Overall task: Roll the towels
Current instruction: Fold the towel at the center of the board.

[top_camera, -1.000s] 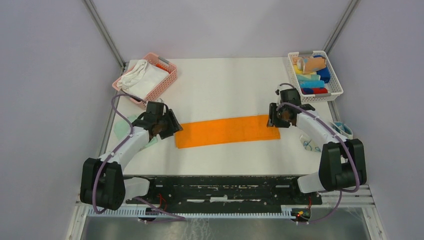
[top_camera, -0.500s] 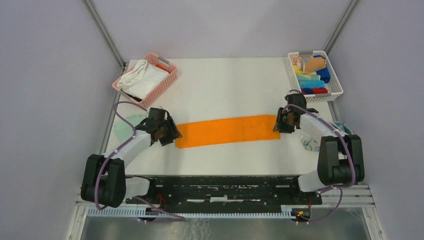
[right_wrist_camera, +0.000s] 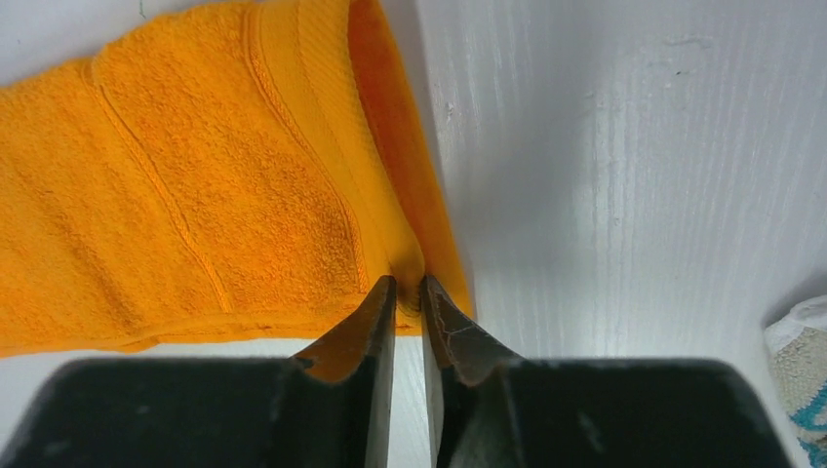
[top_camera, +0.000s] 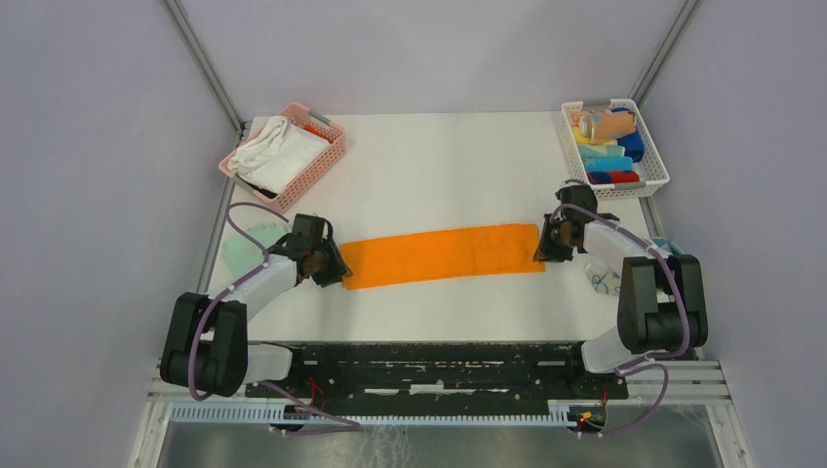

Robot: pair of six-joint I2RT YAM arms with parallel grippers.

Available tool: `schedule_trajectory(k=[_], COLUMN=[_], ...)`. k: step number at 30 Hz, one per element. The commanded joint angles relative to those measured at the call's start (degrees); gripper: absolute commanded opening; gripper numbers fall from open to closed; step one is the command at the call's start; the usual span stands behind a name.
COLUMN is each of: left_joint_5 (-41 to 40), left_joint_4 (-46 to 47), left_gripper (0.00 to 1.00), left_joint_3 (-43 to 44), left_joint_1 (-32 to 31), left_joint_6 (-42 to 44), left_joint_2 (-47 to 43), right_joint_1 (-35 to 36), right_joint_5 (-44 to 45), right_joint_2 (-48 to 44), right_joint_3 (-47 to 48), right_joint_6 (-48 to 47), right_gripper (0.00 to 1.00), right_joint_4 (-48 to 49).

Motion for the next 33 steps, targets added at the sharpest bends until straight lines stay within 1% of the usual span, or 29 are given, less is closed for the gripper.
schedule_trajectory(k=[1,5,8,11,18,24,29,33], left_joint_5=[0.05,-0.59,-1.20,-1.54,-4.51,-3.43,-2.10,1.96], left_joint_4=[1.45,0.24,-0.94,-2.01,-5.94,-9.94,-10.81,-7.39], left_gripper=[0.33,0.18,0.10,0.04,0.03,0.03,0.03,0.03], left_joint_3=[0.39,1.60,2.79,3.80,8.49,10.73,7.90,3.55], left_joint_1=[-0.14,-0.15,-0.14,-0.18,-0.18,-0.15,-0.14,-0.14], left_joint_6=[-0.91,-0.30,0.18,0.42,2.73,2.85,2.05,0.27], left_joint_2=[-0.65,-1.51,-2.43,-3.43,-3.64,-5.86,-7.11,-5.50], right_joint_1=[-0.29,-0.29,-0.38,-0.51,-0.93,-1.99,-2.45,-2.68], right_joint_5=[-1.11,-0.76,-0.45,-0.44,0.24,2.63,4.88,5.41], right_joint_2=[-2.22,-4.07,-4.77,-5.27,-6.16,-9.65,-10.36,-6.31], right_joint_3=[0.79,2.55,3.62,4.19,5.92,6.90,5.11,4.22], right_joint_6=[0.56,0.05,-0.14,0.03,-0.16,-1.45,0.68,3.88], right_gripper=[0.20,0.10,0.01,0.00,0.00,0.00,0.00,0.00], right_joint_4=[0.62,-1.27,-2.27,-2.65,-4.54,-10.27,-13.59,-15.30])
